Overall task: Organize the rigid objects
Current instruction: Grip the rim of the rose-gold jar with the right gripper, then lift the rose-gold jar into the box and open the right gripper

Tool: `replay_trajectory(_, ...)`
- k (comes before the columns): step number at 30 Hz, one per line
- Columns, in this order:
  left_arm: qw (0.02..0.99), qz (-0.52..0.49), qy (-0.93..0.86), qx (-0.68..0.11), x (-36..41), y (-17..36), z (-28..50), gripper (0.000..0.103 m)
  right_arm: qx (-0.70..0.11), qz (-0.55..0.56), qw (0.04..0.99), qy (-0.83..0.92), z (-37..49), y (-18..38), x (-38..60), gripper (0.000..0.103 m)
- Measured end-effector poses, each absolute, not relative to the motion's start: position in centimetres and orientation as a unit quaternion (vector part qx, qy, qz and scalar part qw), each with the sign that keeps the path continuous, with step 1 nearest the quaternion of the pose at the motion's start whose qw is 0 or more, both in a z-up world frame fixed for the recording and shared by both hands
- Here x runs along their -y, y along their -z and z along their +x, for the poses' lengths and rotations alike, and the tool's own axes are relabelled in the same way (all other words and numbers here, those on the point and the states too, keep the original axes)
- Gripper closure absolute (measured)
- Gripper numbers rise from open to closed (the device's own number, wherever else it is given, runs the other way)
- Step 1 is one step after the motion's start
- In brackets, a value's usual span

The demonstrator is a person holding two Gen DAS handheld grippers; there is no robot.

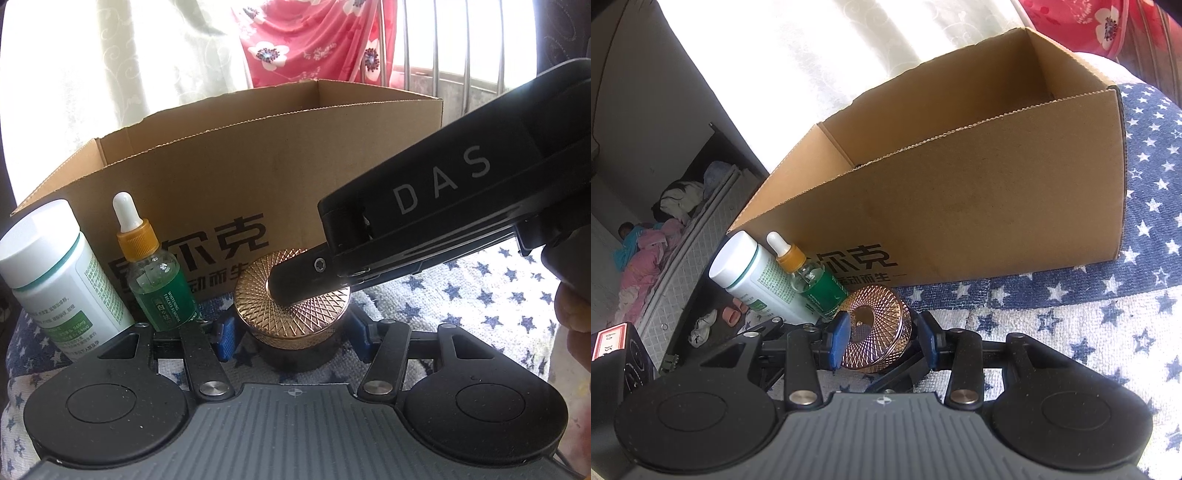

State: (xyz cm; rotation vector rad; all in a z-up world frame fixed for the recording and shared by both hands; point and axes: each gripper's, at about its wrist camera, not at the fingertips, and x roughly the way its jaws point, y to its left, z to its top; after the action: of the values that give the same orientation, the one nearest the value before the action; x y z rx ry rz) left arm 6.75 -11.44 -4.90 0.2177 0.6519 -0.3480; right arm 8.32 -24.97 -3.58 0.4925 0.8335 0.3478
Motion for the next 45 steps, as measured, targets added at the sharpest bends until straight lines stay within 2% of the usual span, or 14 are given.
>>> replay_trajectory(15, 0.937, 0.094, 0.163, -0.296, 11.1, 2.6, 3.9, 0.048, -0.381, 0.214, 0.883, -0.173, 6.0, 1.4, 23.4, 0.059)
replay_trajectory(25, 0.957, 0.109, 0.151, -0.221, 9.9, -4.1, 2.8, 0.048, -0.315, 0.168, 0.913, -0.198, 3.8, -5.5, 22.1, 0.059)
replay_trajectory(33, 0.960, 0.106, 0.149, -0.213, 9.6, -8.6, 5.4, 0.048, -0.281, 0.120, 0.926, -0.222, 6.0, -10.5, 21.6, 0.059)
replay_trajectory(36, 0.957, 0.107, 0.150, -0.225, 10.0, -9.2, 7.6, 0.048, -0.287, 0.109, 0.924, -0.230, 8.6, -11.6, 22.1, 0.059)
replay_trajectory(45, 0.907, 0.049, 0.170, -0.381, 11.1, -6.6, 19.0, 0.048, -0.404, 0.115, 0.881, -0.218, 20.0, -9.7, 24.6, 0.059)
